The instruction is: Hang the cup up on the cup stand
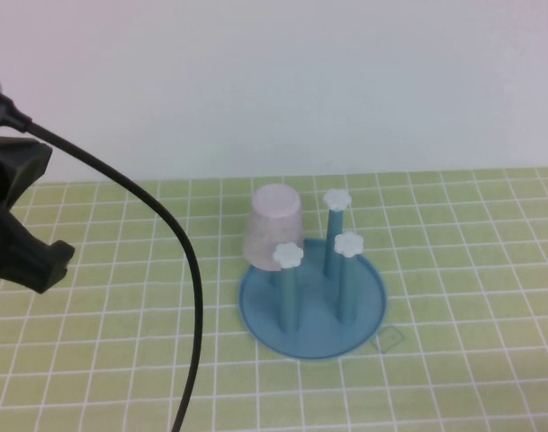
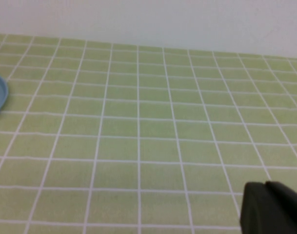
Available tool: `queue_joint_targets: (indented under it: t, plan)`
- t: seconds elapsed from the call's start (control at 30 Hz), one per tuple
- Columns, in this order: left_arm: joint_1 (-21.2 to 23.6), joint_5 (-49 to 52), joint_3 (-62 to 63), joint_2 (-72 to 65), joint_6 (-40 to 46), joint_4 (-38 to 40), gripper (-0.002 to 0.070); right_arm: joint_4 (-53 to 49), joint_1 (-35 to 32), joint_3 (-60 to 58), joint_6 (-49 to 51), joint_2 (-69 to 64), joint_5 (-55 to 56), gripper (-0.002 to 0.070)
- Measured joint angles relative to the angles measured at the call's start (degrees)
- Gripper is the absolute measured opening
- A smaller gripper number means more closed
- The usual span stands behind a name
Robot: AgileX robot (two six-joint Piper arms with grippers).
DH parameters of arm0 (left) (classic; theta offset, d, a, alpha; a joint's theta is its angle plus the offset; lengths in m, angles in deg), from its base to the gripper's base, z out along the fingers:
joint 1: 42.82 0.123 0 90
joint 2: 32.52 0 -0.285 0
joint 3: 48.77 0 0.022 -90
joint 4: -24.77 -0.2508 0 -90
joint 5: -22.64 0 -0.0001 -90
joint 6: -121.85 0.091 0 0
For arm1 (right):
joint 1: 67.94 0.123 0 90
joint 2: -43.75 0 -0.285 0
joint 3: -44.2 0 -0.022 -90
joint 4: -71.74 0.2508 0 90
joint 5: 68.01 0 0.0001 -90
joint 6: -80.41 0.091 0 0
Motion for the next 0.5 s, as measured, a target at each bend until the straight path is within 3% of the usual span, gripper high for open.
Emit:
queue_joint_targets:
  t: [0.5]
  plan:
    - [0.0, 0.0, 0.0, 0.0, 0.0, 0.0, 0.0000, 0.1, 0.0, -1.4, 0.2, 0.0, 0.5, -0.0001]
